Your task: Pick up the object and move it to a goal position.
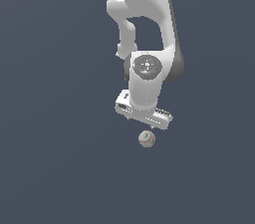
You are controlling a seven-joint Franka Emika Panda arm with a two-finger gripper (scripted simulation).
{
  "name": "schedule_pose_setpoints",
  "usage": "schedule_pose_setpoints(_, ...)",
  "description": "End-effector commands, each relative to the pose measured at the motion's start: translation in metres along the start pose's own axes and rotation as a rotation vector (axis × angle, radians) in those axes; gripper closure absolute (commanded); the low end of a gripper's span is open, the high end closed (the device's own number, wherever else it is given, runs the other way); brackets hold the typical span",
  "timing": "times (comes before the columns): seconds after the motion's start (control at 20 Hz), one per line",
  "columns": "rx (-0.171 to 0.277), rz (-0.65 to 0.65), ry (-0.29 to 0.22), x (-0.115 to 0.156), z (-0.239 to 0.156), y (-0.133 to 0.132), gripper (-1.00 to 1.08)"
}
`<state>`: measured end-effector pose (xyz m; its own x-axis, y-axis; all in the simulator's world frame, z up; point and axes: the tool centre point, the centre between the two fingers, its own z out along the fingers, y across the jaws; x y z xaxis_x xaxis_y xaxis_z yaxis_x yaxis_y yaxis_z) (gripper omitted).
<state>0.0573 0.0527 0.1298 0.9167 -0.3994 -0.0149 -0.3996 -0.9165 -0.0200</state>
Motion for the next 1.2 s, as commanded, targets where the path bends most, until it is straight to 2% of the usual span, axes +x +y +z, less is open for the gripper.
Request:
schedule_pose_setpoints(0.0,-0.003,0.057,0.003,0.005,0.006,-0.009,-0.92)
schedule_pose_setpoints(0.55,-0.015,0.236,0.014,0.016,0.027,-0.037,-0.92)
schedule_pose_setpoints(1.15,-0.018,0.277,0.017,0.018,0.034,-0.044,-0.92)
